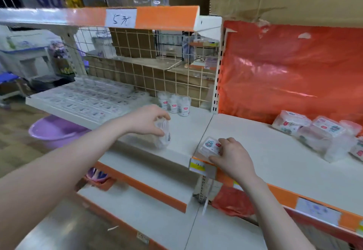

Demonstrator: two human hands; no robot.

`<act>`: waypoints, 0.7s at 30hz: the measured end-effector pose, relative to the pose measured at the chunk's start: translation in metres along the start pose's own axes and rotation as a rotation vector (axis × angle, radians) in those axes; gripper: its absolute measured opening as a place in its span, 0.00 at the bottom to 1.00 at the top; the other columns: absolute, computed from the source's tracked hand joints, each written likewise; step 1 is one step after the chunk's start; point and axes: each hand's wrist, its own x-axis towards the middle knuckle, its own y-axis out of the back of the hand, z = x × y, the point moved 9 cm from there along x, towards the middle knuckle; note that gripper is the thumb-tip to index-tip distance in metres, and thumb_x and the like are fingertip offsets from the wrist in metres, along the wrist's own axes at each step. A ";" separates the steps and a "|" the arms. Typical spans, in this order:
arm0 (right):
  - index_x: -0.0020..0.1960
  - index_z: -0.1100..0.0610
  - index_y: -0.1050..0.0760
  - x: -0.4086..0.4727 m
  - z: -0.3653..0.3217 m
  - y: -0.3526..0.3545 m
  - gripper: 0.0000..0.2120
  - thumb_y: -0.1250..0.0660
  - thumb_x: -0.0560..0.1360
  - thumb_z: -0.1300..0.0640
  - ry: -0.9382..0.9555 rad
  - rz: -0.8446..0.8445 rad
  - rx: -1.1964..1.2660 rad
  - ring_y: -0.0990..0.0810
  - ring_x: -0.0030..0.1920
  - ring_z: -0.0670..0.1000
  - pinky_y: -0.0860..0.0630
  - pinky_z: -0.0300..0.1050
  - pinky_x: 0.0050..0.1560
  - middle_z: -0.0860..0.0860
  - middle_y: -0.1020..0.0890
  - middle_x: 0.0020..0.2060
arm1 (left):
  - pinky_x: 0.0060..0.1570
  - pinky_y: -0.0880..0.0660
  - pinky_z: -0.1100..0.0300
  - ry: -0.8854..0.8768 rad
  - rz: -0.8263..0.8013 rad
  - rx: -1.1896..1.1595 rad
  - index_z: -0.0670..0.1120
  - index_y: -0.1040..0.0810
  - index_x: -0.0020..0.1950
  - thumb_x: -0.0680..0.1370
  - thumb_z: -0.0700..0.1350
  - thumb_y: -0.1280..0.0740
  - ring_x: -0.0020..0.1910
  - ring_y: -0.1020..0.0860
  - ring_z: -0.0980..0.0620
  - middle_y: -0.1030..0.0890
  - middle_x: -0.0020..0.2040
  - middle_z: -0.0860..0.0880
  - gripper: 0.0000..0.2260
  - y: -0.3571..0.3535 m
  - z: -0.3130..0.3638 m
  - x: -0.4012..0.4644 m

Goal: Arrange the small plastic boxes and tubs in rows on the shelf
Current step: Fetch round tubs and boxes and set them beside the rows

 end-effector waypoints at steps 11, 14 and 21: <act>0.58 0.58 0.27 0.057 -0.053 -0.036 0.21 0.33 0.69 0.49 -0.033 -0.007 -0.034 0.27 0.54 0.54 0.29 0.46 0.47 0.53 0.25 0.50 | 0.57 0.32 0.59 -0.170 -0.052 0.077 0.51 0.27 0.66 0.71 0.48 0.28 0.59 0.29 0.52 0.25 0.61 0.50 0.24 0.018 -0.076 0.055; 0.60 0.58 0.27 0.081 -0.057 -0.048 0.22 0.33 0.69 0.49 -0.042 0.003 -0.015 0.26 0.54 0.54 0.27 0.47 0.50 0.53 0.25 0.52 | 0.58 0.32 0.60 -0.225 -0.061 0.124 0.49 0.29 0.68 0.71 0.46 0.28 0.61 0.28 0.50 0.26 0.63 0.49 0.26 0.018 -0.086 0.079; 0.60 0.58 0.27 0.121 -0.073 -0.068 0.23 0.32 0.69 0.48 -0.074 0.002 0.004 0.26 0.55 0.54 0.27 0.47 0.51 0.53 0.25 0.53 | 0.56 0.32 0.61 -0.311 -0.189 0.221 0.50 0.30 0.67 0.71 0.45 0.28 0.61 0.29 0.50 0.29 0.62 0.49 0.25 0.005 -0.107 0.131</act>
